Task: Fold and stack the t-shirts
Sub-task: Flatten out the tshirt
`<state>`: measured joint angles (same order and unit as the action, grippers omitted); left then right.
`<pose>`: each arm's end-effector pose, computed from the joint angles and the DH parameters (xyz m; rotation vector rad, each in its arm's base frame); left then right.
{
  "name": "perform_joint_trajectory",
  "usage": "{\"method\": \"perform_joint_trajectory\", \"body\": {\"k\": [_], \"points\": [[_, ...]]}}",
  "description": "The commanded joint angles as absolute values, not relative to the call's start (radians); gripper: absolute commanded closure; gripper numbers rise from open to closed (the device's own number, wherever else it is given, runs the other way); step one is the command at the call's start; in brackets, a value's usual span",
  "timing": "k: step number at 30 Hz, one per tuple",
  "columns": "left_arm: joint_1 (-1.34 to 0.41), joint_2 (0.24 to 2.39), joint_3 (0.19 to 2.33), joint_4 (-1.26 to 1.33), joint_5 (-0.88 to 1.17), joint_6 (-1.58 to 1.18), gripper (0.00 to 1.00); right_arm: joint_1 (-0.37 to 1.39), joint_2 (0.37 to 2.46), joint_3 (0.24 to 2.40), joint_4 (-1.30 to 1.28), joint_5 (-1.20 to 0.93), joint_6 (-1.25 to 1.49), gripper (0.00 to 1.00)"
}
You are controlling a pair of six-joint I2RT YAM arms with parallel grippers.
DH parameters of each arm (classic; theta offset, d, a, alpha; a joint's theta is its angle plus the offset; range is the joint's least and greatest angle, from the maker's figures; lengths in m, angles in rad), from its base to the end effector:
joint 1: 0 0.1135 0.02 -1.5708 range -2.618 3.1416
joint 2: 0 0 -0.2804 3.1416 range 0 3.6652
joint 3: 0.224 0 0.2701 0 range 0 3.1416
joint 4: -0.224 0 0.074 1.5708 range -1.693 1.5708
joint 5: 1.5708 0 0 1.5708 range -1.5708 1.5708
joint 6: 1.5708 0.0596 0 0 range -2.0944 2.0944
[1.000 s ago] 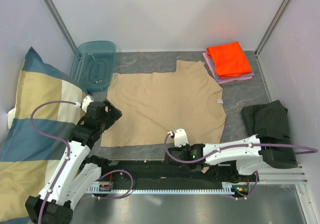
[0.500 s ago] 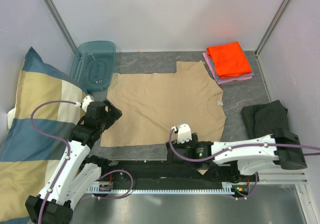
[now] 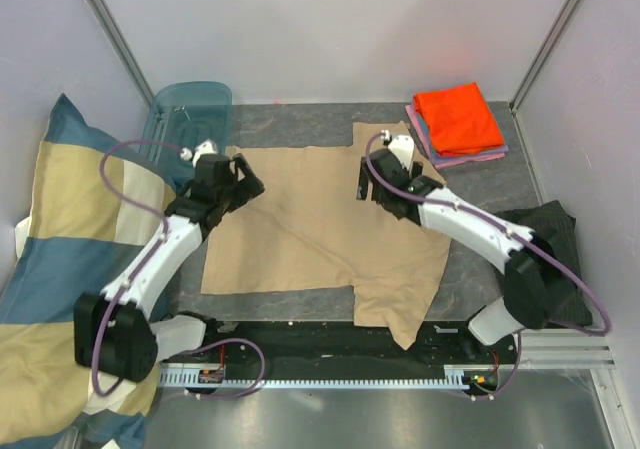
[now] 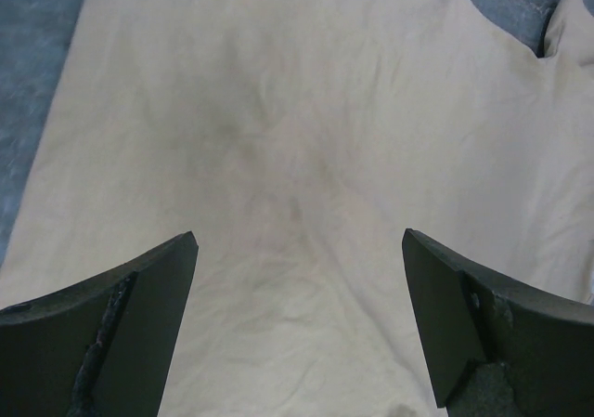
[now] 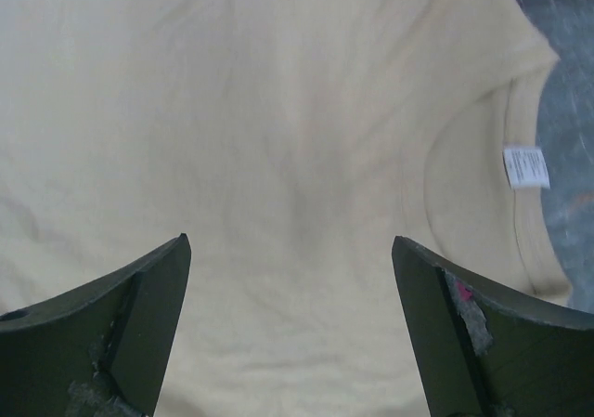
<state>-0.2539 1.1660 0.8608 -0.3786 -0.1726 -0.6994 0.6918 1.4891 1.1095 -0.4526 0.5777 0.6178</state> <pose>0.2752 -0.0608 0.2655 -0.5899 2.1838 -0.3189 0.2883 0.1965 0.2595 0.1734 2.2321 0.0000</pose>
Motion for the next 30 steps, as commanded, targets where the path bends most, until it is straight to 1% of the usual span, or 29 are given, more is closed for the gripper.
{"method": "perform_joint_trajectory", "body": {"k": [1, 6, 9, 14, 24, 28, 30], "points": [[-0.252, 1.337, 0.997, -0.224, -0.132, -0.591, 0.01, 0.562, 1.663, 1.281, -0.304, 0.396, 0.448, 0.02], [-0.252, 1.546, 1.127, -0.19, -0.12, -0.56, 0.03, 0.47, 1.847, 1.422, -0.287, 0.312, 0.42, 0.02], [-0.252, 1.613, 1.166, -0.19, -0.11, -0.554, 0.03, 0.434, 1.927, 1.477, -0.288, 0.256, 0.416, 0.02], [-0.25, 1.672, 1.175, -0.183, -0.123, -0.56, 0.04, 0.397, 2.012, 1.522, -0.282, 0.209, 0.413, 0.02], [-0.249, 1.724, 1.174, -0.178, -0.123, -0.563, 0.04, 0.325, 2.095, 1.586, -0.268, 0.164, 0.391, 0.02], [-0.25, 1.729, 1.169, -0.179, -0.114, -0.566, 0.05, 0.273, 2.132, 1.69, -0.287, 0.135, 0.384, 0.02], [-0.249, 1.727, 1.166, -0.179, -0.112, -0.565, 0.05, 0.241, 2.167, 1.779, -0.317, 0.126, 0.376, 0.02]]}}
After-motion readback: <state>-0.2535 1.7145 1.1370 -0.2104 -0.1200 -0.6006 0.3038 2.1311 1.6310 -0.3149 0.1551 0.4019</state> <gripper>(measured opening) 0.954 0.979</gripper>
